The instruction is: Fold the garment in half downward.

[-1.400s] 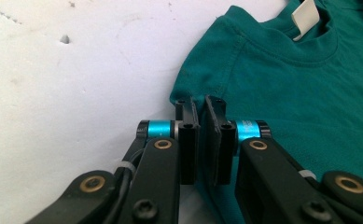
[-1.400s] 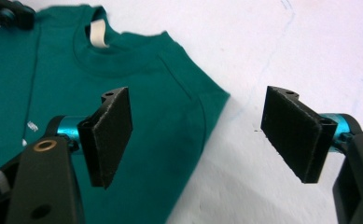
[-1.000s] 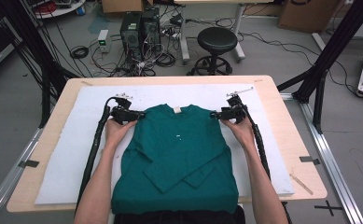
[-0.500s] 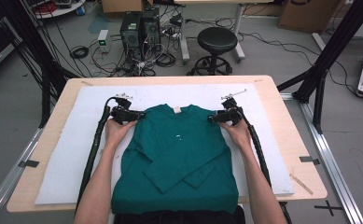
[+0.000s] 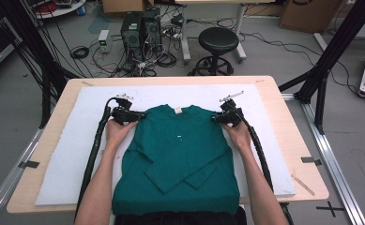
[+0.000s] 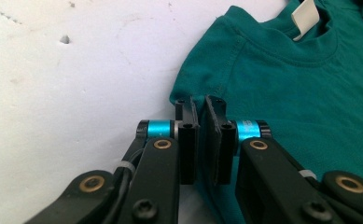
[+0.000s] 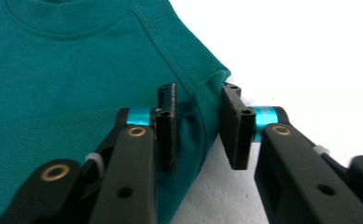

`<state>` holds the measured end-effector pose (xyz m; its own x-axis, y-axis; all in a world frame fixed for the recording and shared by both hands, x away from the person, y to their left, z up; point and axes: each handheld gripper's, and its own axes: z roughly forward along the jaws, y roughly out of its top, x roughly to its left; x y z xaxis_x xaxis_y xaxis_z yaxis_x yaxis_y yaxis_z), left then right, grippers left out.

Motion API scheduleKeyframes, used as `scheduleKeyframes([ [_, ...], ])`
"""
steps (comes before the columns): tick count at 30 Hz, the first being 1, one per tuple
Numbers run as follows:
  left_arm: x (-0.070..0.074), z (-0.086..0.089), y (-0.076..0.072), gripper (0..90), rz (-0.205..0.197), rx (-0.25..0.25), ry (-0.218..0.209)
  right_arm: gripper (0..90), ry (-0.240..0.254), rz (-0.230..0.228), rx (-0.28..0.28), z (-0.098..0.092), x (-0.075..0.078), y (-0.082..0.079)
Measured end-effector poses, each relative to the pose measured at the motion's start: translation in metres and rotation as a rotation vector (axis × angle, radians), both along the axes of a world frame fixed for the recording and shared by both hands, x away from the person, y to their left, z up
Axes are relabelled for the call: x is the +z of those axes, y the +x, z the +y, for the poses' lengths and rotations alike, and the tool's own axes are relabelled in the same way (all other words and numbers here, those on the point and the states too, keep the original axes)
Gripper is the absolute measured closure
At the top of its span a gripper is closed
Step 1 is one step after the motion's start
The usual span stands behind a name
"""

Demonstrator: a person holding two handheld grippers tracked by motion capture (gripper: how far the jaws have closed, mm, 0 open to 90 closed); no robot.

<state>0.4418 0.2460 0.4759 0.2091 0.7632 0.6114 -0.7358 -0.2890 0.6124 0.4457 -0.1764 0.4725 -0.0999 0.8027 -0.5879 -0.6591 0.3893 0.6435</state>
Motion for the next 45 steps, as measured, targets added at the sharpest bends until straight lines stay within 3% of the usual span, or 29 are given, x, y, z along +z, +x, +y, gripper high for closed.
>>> scheduleKeyframes([
  [4,0.000,0.000,0.000,83.8,-0.002,0.003,0.003,83.5,-0.015,-0.005,0.008,0.003,-0.001,0.001],
  [9,-0.001,0.000,0.000,83.9,-0.008,0.011,0.005,84.8,-0.013,0.019,0.056,-0.002,0.001,0.002],
  [16,-0.001,-0.002,-0.001,83.9,-0.019,0.029,0.005,85.4,-0.027,-0.001,0.016,0.001,-0.001,0.001],
  [22,-0.003,-0.005,-0.006,84.1,-0.034,0.060,0.009,85.4,-0.022,0.025,0.047,-0.004,0.002,-0.001],
  [28,-0.006,-0.002,-0.022,84.6,-0.065,0.028,-0.008,85.3,-0.010,0.002,0.051,-0.007,0.001,-0.008],
  [36,-0.009,-0.008,-0.055,85.1,-0.137,0.049,-0.016,85.4,0.010,-0.039,0.114,-0.018,-0.003,-0.028],
  [38,-0.009,-0.010,-0.063,85.1,-0.153,0.048,-0.019,85.4,0.016,-0.025,0.114,-0.020,-0.002,-0.033],
  [45,-0.005,-0.011,-0.083,85.1,-0.182,0.052,-0.037,85.2,0.014,-0.061,0.096,-0.016,0.004,-0.055],
])
